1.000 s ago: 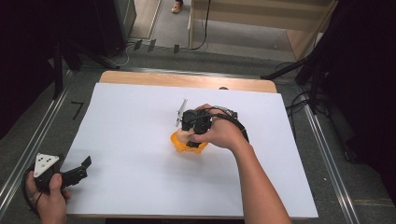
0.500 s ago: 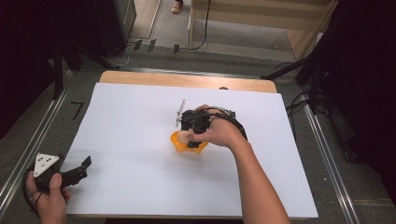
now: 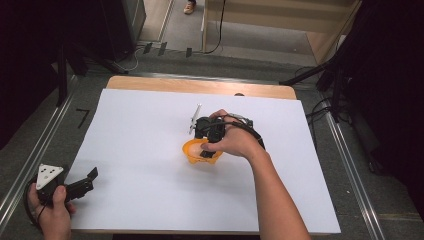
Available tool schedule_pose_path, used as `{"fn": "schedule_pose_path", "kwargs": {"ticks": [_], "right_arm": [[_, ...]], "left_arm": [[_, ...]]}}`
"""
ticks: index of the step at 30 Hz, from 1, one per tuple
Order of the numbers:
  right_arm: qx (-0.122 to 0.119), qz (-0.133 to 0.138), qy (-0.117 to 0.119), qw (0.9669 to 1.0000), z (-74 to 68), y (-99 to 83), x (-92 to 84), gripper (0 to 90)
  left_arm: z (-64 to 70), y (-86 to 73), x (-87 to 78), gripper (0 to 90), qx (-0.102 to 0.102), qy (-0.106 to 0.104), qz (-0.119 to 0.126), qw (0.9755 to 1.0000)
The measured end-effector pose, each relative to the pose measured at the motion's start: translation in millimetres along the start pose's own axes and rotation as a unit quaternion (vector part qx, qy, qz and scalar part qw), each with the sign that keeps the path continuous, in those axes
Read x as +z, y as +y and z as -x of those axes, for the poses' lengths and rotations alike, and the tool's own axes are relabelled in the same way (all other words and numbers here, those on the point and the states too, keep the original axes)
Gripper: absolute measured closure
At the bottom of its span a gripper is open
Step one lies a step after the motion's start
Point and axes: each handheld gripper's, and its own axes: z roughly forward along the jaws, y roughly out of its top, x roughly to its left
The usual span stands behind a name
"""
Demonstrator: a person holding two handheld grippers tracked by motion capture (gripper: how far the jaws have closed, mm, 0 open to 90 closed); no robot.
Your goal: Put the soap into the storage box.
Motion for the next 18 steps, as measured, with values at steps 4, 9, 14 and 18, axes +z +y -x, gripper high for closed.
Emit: {"fn": "schedule_pose_path", "kwargs": {"ticks": [4,9,14,18], "right_arm": [[0.023,0.019,-0.006,0.9995,-1.9,-9.7,-6.1,26.9],[0.060,0.035,-0.018,0.9974,-2.0,-27.5,-12.7,18.2],[0.109,0.060,-0.025,0.9919,-0.8,-51.5,-19.9,13.0],[0.142,0.075,-0.027,0.9866,-0.5,-70.8,-23.1,3.6]], "left_arm": [[0.3,-0.1,0.3,6.8,0.001,0.001,0.001,1.0000],[0.6,-0.2,0.2,6.8,0.001,0.002,0.001,1.0000],[1.1,-0.2,0.1,6.8,0.000,0.003,0.001,1.0000],[1.5,-0.1,0.0,6.8,0.004,0.003,0.000,1.0000]]}}
